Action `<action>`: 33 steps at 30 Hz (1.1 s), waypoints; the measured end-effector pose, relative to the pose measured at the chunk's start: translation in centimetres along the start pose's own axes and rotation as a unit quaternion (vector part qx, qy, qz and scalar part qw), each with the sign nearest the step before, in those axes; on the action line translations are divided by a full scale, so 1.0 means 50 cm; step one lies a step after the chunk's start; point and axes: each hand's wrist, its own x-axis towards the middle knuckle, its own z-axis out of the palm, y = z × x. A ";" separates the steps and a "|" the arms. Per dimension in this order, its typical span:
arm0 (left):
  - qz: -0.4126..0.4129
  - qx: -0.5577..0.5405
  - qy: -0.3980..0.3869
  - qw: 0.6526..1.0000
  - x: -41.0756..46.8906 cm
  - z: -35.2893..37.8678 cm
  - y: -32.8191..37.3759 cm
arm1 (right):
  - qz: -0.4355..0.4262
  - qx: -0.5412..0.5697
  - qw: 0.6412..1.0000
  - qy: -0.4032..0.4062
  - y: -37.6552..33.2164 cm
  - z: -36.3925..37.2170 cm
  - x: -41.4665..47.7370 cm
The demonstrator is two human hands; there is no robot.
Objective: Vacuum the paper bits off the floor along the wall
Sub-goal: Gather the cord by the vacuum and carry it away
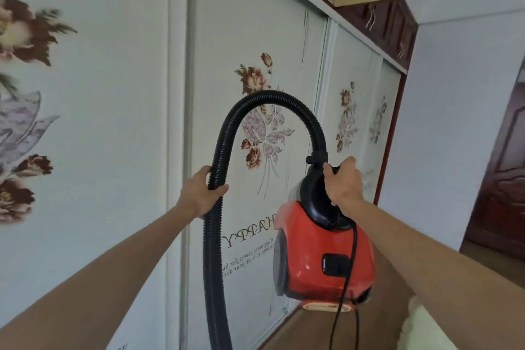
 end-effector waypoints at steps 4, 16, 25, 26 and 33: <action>0.037 0.013 -0.046 0.998 0.138 0.069 -0.019 | 0.025 -0.008 0.999 0.030 0.015 0.037 0.087; 0.118 -0.037 -0.163 0.979 0.427 0.313 -0.017 | 0.086 -0.056 0.986 0.131 0.108 0.071 0.282; 0.143 -0.040 -0.221 0.964 0.589 0.561 0.027 | 0.132 -0.088 0.970 0.185 0.269 0.087 0.462; 0.144 -0.041 -0.226 0.963 0.610 0.597 0.032 | 0.137 -0.090 0.968 0.190 0.290 0.090 0.488; 0.148 -0.051 -0.262 0.952 0.745 0.816 0.091 | 0.158 -0.114 0.959 0.204 0.433 0.098 0.674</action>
